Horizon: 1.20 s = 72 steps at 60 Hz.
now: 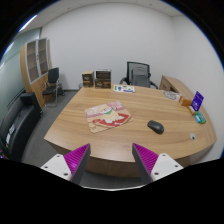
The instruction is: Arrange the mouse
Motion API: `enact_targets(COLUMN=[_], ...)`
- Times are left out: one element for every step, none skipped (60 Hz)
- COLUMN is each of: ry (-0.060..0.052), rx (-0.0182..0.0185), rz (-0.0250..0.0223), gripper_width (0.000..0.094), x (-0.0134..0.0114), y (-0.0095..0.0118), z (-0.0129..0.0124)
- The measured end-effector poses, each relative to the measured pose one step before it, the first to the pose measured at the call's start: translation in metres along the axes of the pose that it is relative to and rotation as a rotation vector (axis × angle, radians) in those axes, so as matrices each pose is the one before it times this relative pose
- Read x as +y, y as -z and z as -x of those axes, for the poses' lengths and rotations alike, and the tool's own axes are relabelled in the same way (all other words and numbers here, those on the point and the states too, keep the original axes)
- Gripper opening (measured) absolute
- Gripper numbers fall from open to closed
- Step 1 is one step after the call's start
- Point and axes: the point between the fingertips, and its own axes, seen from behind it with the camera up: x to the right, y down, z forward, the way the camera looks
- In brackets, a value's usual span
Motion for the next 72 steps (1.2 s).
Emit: enact_targets(ry=[-0.0010, -0.0015, -0.0016, -0.0021, -0.0014, -0.0008, 0.0008, -0.0004, -0.0006, -0.0003, -0.0003, -0.0007, -0.0010, -0.0013, -0.0010, -0.0010, -0.0016, -0.0020, -0.0018, -0.0010, 0.0000, -0.0001, -0.0008, -0.0027, -0.0041, -0.0045, -0.0035, -0.0027, -0.0018, -0.0011, -0.0007, -0.0006, -0.0009, -0.0012, -0.0015, -0.0017, -0.0020, -0.0027, -0.0025, -0.0018, -0.0017, -0.0028, -0.0023, -0.0016, -0.0011, -0.0009, -0.0002, -0.0006, 0.0001, 0.0007, 0.0008, 0.0002, 0.0003, 0.0003, 0.0001, -0.0008, -0.0010, -0.0003, -0.0005, -0.0003, -0.0002, -0.0005, -0.0001, 0.0005, 0.0002, 0.0004, -0.0001, 0.0006, 0.0006, 0.0010, 0.0005, 0.0001], rx=[0.00355, 0.00304, 0.00243, 0.00183, 0.00267, 0.00334, 0.00339, 0.00361, 0.00445, 0.00460, 0.00506, 0.00516, 0.00462, 0.00426, 0.00402, 0.00344, 0.00338, 0.00347, 0.00383, 0.00425, 0.00383, 0.00338, 0.00174, 0.00068, 0.00073, 0.00199, 0.00347, 0.00473, 0.00560, 0.00560, 0.00505, 0.00513, 0.00497, 0.00503, 0.00415, 0.00331, 0.00270, 0.00258, 0.00243, 0.00223, 0.00202, 0.00146, 0.00111, 0.00085, 0.00078, 0.00107, 0.00094, 0.00090, 0.00031, -0.00014, -0.00001, -0.00006, -0.00044, -0.00041, -0.00114, -0.00163, -0.00195, -0.00337, -0.00213, -0.00213, -0.00294, -0.00343, -0.00286, -0.00262, -0.00208, -0.00172, -0.00140, -0.00109, 0.00061, 0.00083, 0.00213, 0.00163], rz=[-0.00131, -0.00188, -0.00167, -0.00221, -0.00194, -0.00073, 0.00079, 0.00023, -0.00012, -0.00117, -0.00186, -0.00086, 0.00011, 0.00074, 0.00130, 0.00160, 0.00138, 0.00144, 0.00131, 0.00235, 0.00406, 0.00555, 0.00557, 0.00450, 0.00273, 0.00169, 0.00156, 0.00208, 0.00145, 0.00029, -0.00079, -0.00106, -0.00083, 0.00012, 0.00110, 0.00189, 0.00202, 0.00148, 0.00097, 0.00082, 0.00067, 0.00013, -0.00110, -0.00087, -0.00026, 0.00024, 0.00060, 0.00053, 0.00033, 0.00075, 0.00043, 0.00106, 0.00292, 0.00343, 0.00276, 0.00094, -0.00058, -0.00037, 0.00028, 0.00073, 0.00126, 0.00121, 0.00052, -0.00010, -0.00066, -0.00329, -0.00220, -0.00111, 0.00153, 0.00023, -0.00002, -0.00069], gripper_width=[0.0865, 0.0865, 0.0865, 0.0865, 0.0864, 0.0866, 0.0865, 0.0868, 0.0864, 0.0866, 0.0866, 0.0867, 0.0866, 0.0867, 0.0866, 0.0866, 0.0866, 0.0866, 0.0865, 0.0865, 0.0865, 0.0865, 0.0865, 0.0866, 0.0865, 0.0865, 0.0865, 0.0867, 0.0865, 0.0866, 0.0867, 0.0867, 0.0867, 0.0866, 0.0866, 0.0867, 0.0865, 0.0866, 0.0864, 0.0865, 0.0867, 0.0867, 0.0867, 0.0865, 0.0866, 0.0865, 0.0866, 0.0865, 0.0866, 0.0866, 0.0865, 0.0865, 0.0865, 0.0865, 0.0865, 0.0867, 0.0866, 0.0866, 0.0866, 0.0867, 0.0867, 0.0866, 0.0866, 0.0865, 0.0866, 0.0866, 0.0867, 0.0866, 0.0866, 0.0866, 0.0866, 0.0866], x=[0.00000, 0.00008, 0.00043, 0.00022, 0.00028, 0.00073, -0.00149, 0.00045, 0.00074, 0.00113, 0.00076, 0.00087, 0.00131, 0.00146, 0.00165, 0.00155, 0.00162, 0.00180, 0.00170, 0.00205, 0.00235, 0.00248, 0.00281, 0.00225, 0.00181, 0.00171, 0.00147, 0.00171, 0.00152, 0.00096, 0.00103, 0.00092, 0.00110, 0.00130, 0.00146, 0.00184, 0.00164, 0.00116, 0.00096, 0.00087, 0.00085, 0.00029, 0.00030, 0.00026, 0.00043, 0.00023, 0.00062, 0.00028, 0.00011, -0.00028, -0.00021, 0.00008, 0.00027, 0.00064, -0.00006, -0.00051, -0.00087, -0.00142, -0.00037, -0.00046, -0.00040, -0.00029, -0.00047, -0.00090, -0.00096, -0.00039, -0.00103, -0.00073, -0.00078, -0.00070, -0.00063, -0.00074], y=[0.00023, 0.00060, 0.00093, 0.00099, 0.00074, 0.00075, -0.00356, 0.00011, 0.00040, 0.00023, -0.00004, -0.00009, -0.00038, -0.00003, -0.00001, -0.00031, -0.00040, -0.00015, -0.00051, -0.00060, -0.00070, -0.00057, -0.00054, -0.00074, -0.00038, -0.00049, -0.00069, -0.00085, -0.00079, -0.00088, -0.00123, -0.00128, -0.00160, -0.00168, -0.00185, -0.00166, -0.00202, -0.00259, -0.00230, -0.00255, -0.00242, -0.00240, -0.00261, -0.00270, -0.00276, -0.00296, -0.00276, -0.00274, -0.00282, -0.00325, -0.00333, -0.00378, -0.00373, -0.00374, -0.00349, -0.00342, -0.00386, -0.00367, -0.00358, -0.00369, -0.00383, -0.00404, -0.00403, -0.00450, -0.00444, -0.00641, -0.00419, -0.00462, -0.00514, -0.00486, -0.00492, -0.00485], z=[-0.00132, -0.00147, -0.00168, -0.00208, -0.00280, -0.00353, -0.00460, -0.00537, -0.00559, -0.00541, -0.00526, -0.00499, -0.00522, -0.00482, -0.00488, -0.00459, -0.00449, -0.00508, -0.00525, -0.00537, -0.00505, -0.00465, -0.00461, -0.00462, -0.00433, -0.00486, -0.00534, -0.00579, -0.00578, -0.00556, -0.00500, -0.00514, -0.00520, -0.00522, -0.00503, -0.00469, -0.00437, -0.00435, -0.00416, -0.00437, -0.00375, -0.00366, -0.00317, -0.00323, -0.00311, -0.00297, -0.00340, -0.00304, -0.00251, -0.00205, -0.00182, -0.00196, -0.00159, -0.00101, -0.00086, -0.00059, -0.00055, -0.00176, -0.00052, 0.00002, -0.00001, 0.00041, -0.00001, -0.00011, -0.00029, -0.00161, -0.00030, -0.00038, 0.00145, -0.00029, -0.00052, -0.00087])
